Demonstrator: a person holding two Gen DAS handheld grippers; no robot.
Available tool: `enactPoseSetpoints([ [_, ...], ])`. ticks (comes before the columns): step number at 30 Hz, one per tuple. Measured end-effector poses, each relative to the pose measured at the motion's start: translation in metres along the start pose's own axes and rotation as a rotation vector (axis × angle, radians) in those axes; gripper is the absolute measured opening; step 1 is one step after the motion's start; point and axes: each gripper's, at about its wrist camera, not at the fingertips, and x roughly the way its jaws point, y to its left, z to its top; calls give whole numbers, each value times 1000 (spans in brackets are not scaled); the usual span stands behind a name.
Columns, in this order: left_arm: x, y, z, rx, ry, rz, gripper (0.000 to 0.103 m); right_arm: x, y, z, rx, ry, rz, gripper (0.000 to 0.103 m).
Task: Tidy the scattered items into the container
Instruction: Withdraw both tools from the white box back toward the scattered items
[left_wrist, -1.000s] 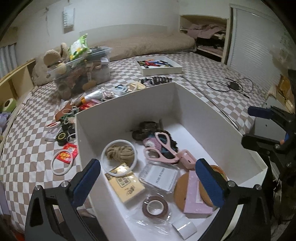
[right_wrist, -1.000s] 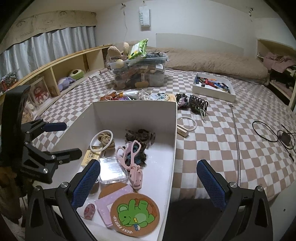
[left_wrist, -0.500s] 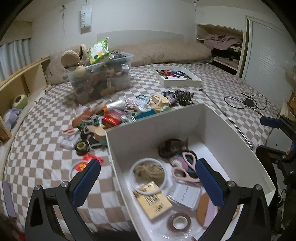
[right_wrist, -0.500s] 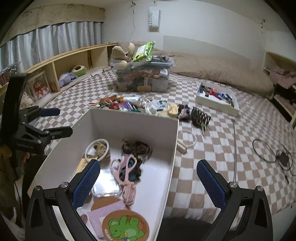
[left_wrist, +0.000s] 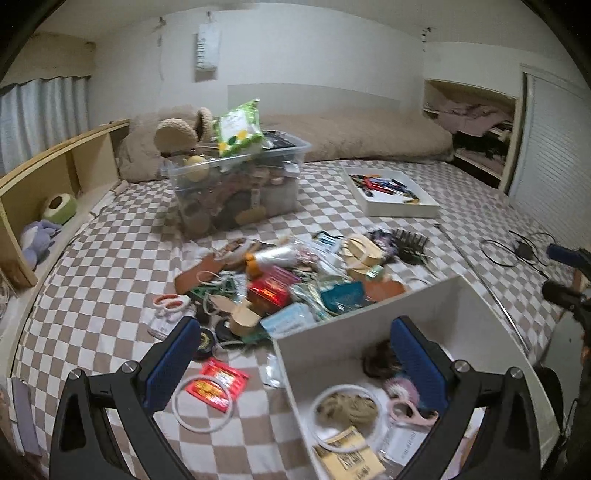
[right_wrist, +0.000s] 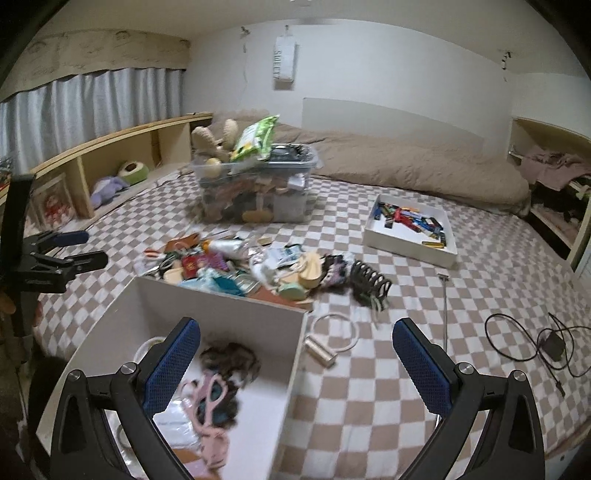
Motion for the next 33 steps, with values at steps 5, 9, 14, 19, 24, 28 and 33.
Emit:
enactPoseSetpoints([
  [5,16,14,2,-8,-11,38,103,11,-20,4,29,-8,-26,103],
  [9,27,22,2,-17,-12,49,103,22,-33,1,34,13,-50,103],
  [14,43,31,2,-36,-10,67,103,36,-49,-2,56,18,-92,103],
  [19,55,40,3,-76,-20,57,103,49,-66,-3,99,19,-95,103],
  [24,64,49,2,-104,-54,94,103,60,-77,-1,117,11,-102,103],
  [28,73,58,1,-107,-87,156,103,71,-84,0,123,-4,-59,103],
  [33,86,69,-4,-134,-77,185,103,95,-92,-1,137,22,-83,103],
])
